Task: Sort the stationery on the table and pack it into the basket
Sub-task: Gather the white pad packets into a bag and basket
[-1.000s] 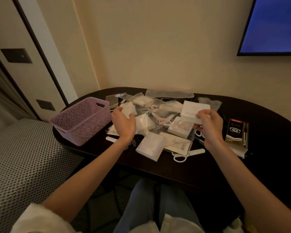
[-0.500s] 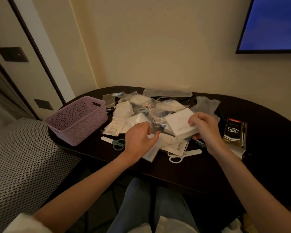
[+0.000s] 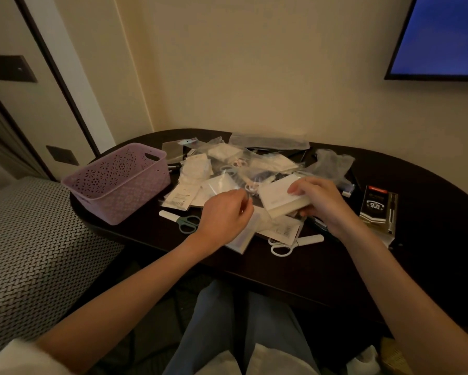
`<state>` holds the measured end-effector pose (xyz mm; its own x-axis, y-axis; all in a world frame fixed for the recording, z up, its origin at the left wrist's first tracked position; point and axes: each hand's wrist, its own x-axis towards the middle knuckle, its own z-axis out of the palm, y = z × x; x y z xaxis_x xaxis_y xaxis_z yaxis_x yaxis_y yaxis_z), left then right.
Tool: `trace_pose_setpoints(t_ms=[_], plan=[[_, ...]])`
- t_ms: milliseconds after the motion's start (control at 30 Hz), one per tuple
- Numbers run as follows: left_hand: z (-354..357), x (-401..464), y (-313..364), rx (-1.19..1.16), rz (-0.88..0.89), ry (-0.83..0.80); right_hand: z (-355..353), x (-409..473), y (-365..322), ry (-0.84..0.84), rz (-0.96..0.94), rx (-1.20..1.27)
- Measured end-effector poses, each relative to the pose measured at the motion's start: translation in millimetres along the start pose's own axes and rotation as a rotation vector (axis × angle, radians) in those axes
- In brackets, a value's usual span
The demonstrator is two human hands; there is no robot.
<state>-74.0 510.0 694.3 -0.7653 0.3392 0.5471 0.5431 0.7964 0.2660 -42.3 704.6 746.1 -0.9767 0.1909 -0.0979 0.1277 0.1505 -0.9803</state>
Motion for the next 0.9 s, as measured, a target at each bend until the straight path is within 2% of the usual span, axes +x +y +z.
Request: trace_pose_setpoints(t_ms=[367, 500, 567, 667, 700, 733, 833, 900], plan=[[-11.9, 8.2, -0.4, -0.204, -0.048, -0.084, 20.1, 27.7, 18.7, -0.325, 0.186, 0.301], [-12.9, 8.6, -3.4, -0.227, -0.013, -0.125, 28.6, 38.7, 19.8, -0.450, 0.181, 0.305], [-15.8, 9.0, -8.3, -0.218, -0.039, -0.030, 31.1, 44.1, 19.1, -0.485, 0.194, 0.309], [-22.6, 12.1, -26.2, -0.259, -0.142, 0.218, 34.6, 49.2, 20.4, -0.496, 0.241, 0.317], [-24.3, 13.3, -35.6, -0.259, -0.147, 0.239, 36.0, 50.4, 22.3, -0.499, 0.250, 0.324], [-25.6, 14.9, -45.9, -0.241, -0.127, 0.198, 37.5, 51.4, 24.4, -0.505, 0.256, 0.331], [-24.3, 15.9, -75.7, -0.119, 0.065, -0.111, 42.7, 52.5, 29.4, -0.512, 0.249, 0.357], [-17.4, 14.2, -87.6, -0.004, 0.148, -0.260, 47.3, 54.5, 31.1, -0.501, 0.240, 0.392]])
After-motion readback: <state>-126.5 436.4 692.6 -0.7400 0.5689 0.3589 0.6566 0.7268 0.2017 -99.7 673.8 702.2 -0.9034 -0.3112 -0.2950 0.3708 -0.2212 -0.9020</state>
